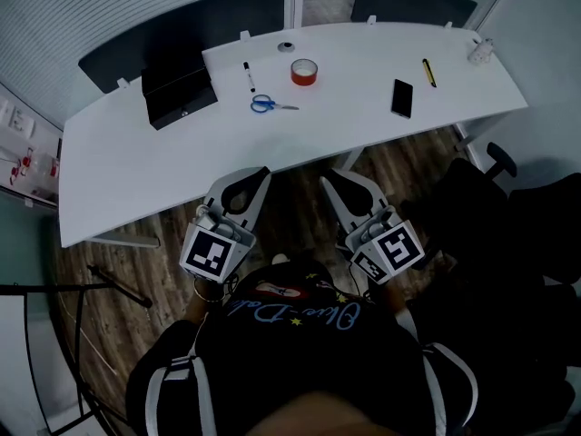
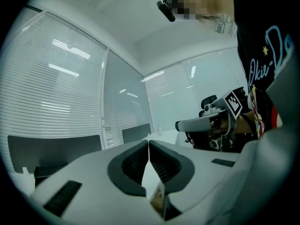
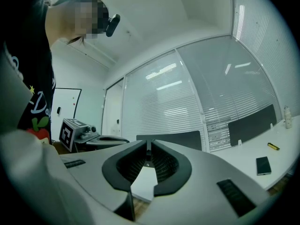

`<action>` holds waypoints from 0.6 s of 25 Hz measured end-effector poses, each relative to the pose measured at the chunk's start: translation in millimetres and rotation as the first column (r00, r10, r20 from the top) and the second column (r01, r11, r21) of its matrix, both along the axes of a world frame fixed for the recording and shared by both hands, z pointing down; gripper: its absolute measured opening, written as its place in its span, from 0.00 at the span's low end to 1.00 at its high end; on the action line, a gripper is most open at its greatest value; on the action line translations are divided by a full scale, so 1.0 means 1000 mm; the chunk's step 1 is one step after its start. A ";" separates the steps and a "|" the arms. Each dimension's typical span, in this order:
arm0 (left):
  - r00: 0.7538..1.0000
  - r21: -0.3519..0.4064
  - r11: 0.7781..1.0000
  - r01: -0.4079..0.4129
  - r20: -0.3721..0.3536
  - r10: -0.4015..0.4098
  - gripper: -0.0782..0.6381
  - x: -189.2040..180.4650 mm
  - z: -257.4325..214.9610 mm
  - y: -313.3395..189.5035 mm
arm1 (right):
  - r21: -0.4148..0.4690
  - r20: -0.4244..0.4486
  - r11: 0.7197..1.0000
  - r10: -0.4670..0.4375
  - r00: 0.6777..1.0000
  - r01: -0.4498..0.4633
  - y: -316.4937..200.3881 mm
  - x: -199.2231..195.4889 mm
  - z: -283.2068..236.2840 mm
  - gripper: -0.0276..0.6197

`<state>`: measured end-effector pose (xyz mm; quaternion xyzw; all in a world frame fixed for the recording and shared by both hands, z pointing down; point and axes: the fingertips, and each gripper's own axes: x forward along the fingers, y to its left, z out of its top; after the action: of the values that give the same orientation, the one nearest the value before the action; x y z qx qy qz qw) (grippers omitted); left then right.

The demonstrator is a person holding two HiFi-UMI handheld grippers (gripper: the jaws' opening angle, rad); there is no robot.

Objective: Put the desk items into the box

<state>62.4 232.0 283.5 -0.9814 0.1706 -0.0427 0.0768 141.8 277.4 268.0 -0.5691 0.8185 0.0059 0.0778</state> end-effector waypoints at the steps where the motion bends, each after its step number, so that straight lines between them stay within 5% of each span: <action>1: 1.000 -0.003 1.000 0.005 -0.003 -0.005 0.10 -0.001 0.000 -0.005 | 0.001 -0.003 1.000 -0.004 1.000 0.004 -0.005 -0.001 -0.001 0.08; 15: 1.000 -0.017 1.000 0.004 -0.011 -0.005 0.10 0.000 0.005 -0.053 | -0.019 -0.019 0.999 -0.028 0.999 0.027 -0.054 -0.009 0.005 0.09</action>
<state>62.0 178.6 288.1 -0.9819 0.1729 -0.0387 0.0672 133.0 223.7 273.0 -0.5585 0.8270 0.0027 0.0649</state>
